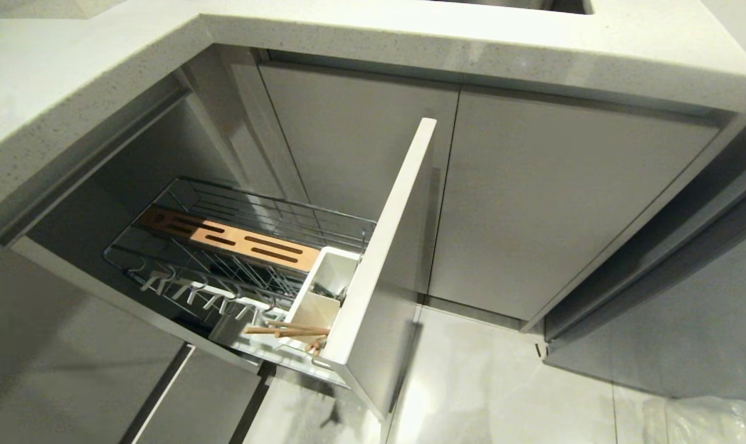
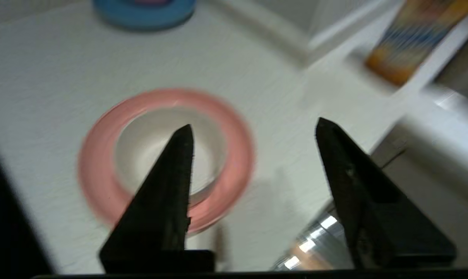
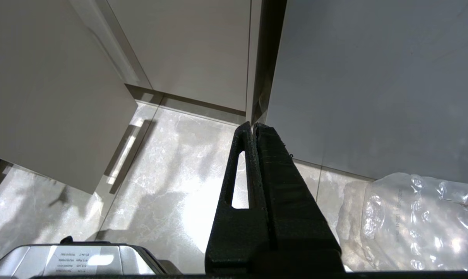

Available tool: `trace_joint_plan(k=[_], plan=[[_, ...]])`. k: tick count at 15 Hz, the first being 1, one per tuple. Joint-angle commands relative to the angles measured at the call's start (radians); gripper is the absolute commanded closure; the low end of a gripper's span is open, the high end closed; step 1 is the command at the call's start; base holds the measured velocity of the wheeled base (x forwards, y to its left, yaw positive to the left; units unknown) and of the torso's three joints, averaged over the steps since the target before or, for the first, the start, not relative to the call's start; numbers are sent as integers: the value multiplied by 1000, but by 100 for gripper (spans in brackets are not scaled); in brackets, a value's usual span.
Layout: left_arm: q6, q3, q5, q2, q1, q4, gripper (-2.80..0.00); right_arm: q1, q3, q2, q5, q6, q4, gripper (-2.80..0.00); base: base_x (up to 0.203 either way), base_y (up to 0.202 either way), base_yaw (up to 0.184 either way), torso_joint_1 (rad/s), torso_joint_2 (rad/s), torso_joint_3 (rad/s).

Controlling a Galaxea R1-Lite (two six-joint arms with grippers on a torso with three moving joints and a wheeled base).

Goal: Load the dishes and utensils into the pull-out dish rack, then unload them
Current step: Take the fork out of the cupboard

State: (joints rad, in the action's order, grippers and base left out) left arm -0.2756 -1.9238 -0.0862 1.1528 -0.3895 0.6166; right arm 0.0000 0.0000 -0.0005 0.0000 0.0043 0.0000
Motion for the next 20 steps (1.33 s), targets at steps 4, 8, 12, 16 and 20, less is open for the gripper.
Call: trace_joint_plan(k=[4,8,12,16,20], plan=[[-377,48,238,-92,107,-93,0,0,0,0,0,0,0,0,0,0,0,0,0,0],[-477,137,553,-100,219,-94,0,0,0,0,0,0,0,0,0,0,0,0,0,0],[-440,184,778,-27,270,-72,0,0,0,0,0,0,0,0,0,0,0,0,0,0],[-274,175,756,132,345,20,0,0,0,0,0,0,0,0,0,0,0,0,0,0],[-124,150,401,277,600,165,0,0,0,0,0,0,0,0,0,0,0,0,0,0]])
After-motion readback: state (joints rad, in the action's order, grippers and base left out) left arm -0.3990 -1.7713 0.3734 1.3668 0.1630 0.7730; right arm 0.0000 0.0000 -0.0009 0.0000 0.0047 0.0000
